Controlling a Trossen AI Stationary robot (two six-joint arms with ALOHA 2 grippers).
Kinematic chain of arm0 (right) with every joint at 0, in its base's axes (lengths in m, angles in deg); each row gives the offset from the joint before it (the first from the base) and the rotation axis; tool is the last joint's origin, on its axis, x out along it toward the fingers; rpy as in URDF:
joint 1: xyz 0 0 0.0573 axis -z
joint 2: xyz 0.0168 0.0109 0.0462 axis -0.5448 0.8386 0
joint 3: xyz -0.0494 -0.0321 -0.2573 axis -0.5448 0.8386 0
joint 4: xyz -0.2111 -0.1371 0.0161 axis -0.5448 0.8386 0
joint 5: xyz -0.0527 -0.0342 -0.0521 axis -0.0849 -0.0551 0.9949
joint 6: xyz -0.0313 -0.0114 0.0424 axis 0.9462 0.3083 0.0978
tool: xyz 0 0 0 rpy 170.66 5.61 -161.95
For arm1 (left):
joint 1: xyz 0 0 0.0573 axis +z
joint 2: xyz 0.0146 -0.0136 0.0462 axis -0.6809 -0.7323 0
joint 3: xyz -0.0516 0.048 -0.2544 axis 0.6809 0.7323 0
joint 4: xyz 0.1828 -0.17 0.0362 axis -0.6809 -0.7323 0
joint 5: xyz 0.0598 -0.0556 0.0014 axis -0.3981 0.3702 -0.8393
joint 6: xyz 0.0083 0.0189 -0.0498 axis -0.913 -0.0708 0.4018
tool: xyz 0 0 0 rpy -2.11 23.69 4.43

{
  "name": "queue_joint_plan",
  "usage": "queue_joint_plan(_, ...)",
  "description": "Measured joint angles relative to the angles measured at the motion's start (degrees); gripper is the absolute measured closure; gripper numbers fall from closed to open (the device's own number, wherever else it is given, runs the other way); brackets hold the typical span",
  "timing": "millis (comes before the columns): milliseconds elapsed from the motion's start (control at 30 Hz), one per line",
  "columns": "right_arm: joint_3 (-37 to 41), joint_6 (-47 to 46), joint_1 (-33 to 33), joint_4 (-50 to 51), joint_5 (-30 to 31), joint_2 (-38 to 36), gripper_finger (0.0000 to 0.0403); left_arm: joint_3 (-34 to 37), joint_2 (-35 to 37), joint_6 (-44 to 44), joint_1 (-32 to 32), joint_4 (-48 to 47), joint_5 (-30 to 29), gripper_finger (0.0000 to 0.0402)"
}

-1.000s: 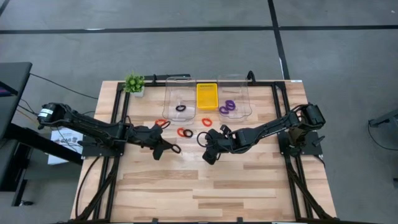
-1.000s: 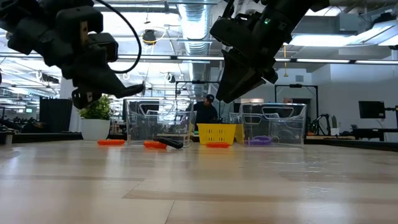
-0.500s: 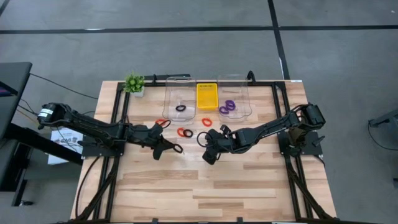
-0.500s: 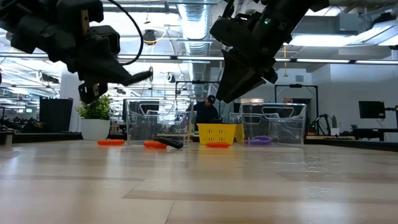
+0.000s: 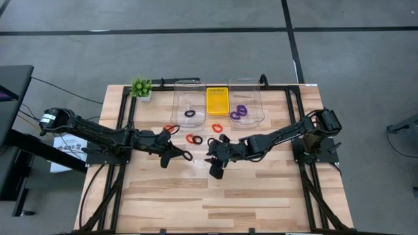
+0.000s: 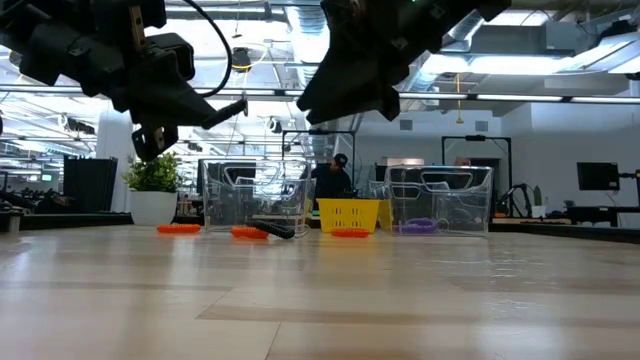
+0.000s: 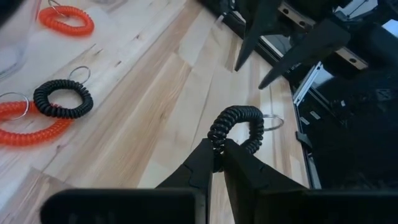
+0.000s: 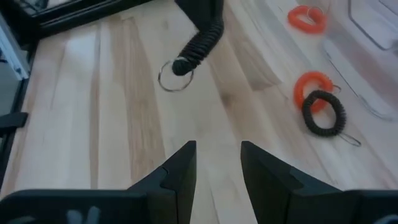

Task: Sort spring keychains
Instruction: Put the left black spring keychain into the left transparent bin

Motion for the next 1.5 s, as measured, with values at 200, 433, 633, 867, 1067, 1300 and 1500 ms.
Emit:
queue_joint_plan(200,0.0,0.6,0.0,0.1,-0.1,0.0,0.0287,0.0,0.0,0.0,0.0,0.2,0.0,0.0372)
queue_joint_plan(433,0.0,0.6,0.0,0.1,-0.1,0.0,0.0287,0.0,0.3,-2.1,0.0,0.8,0.0,0.0372)
queue_joint_plan(633,0.0,0.6,0.0,0.1,-0.1,0.0,0.0287,0.0,4.7,-7.1,1.1,1.2,0.0,0.0372)
queue_joint_plan(867,0.0,0.0,0.0,0.1,-0.1,0.0,0.0287,0.0,13.1,-16.3,1.2,2.4,-3.0,0.0372)
queue_joint_plan(1067,0.0,-0.5,0.0,0.1,-0.1,0.0,0.0287,-0.6,17.3,-21.4,1.6,2.9,-7.2,0.0372)
queue_joint_plan(1300,0.0,-0.5,0.0,0.1,-0.1,0.0,0.0287,-6.4,16.9,-24.5,5.7,-1.6,-6.1,0.0372)
queue_joint_plan(1500,0.0,-0.7,0.0,0.1,-0.7,0.0,0.0287,-14.4,14.1,-29.4,11.0,-16.6,-4.7,0.0372)
